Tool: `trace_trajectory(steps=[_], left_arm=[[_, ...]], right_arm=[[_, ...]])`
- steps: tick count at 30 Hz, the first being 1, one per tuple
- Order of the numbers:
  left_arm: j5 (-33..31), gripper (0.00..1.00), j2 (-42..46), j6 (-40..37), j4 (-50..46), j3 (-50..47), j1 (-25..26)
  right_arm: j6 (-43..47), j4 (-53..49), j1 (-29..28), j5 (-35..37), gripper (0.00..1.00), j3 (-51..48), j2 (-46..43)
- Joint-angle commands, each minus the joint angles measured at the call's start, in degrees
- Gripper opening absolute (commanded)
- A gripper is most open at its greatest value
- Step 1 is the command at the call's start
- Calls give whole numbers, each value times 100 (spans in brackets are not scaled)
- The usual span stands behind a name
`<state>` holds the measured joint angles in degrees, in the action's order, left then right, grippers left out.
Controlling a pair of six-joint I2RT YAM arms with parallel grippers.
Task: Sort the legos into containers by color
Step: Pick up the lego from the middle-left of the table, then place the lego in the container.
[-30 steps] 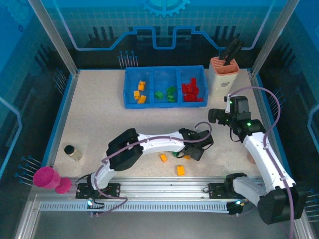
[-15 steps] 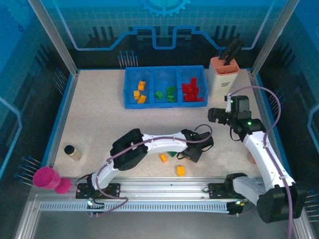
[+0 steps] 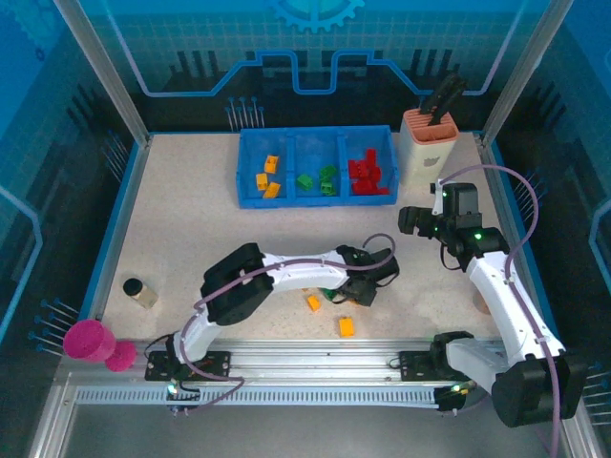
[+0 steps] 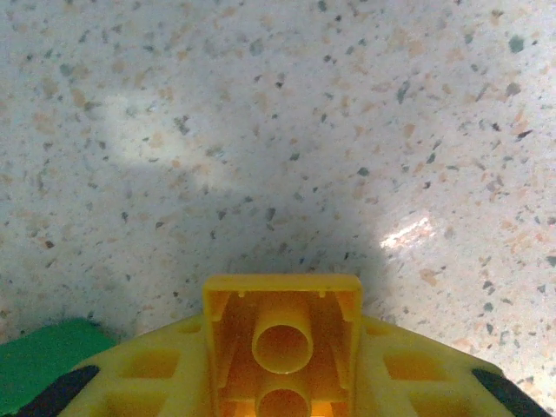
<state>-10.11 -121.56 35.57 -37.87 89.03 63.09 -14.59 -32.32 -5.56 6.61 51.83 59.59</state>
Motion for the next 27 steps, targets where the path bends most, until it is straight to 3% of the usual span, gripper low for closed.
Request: trace_trajectory(steps=[1, 7, 12, 15, 20, 27], left_arm=[[240, 24, 571, 127, 181, -328, -400], [-20, 23, 1275, -495, 91, -42, -952], [-139, 23, 1824, -917, 232, 50, -1805], [-554, 24, 1946, -1317, 258, 176, -2368], [-1249, 25, 1736, -1773, 199, 609, -3380], [-1182, 27, 862, -1866, 436, 1285, -4455]], right_arm=[[-15, -36, 84, -11, 100, 108, -28], [-44, -27, 85, -37, 100, 72, 17], [-35, -47, 89, -80, 100, 47, 39], [-26, -38, 75, -159, 100, 37, 52], [-31, -73, 42, -489, 100, 15, 39], [-361, -41, -367, -1002, 100, -348, -56]])
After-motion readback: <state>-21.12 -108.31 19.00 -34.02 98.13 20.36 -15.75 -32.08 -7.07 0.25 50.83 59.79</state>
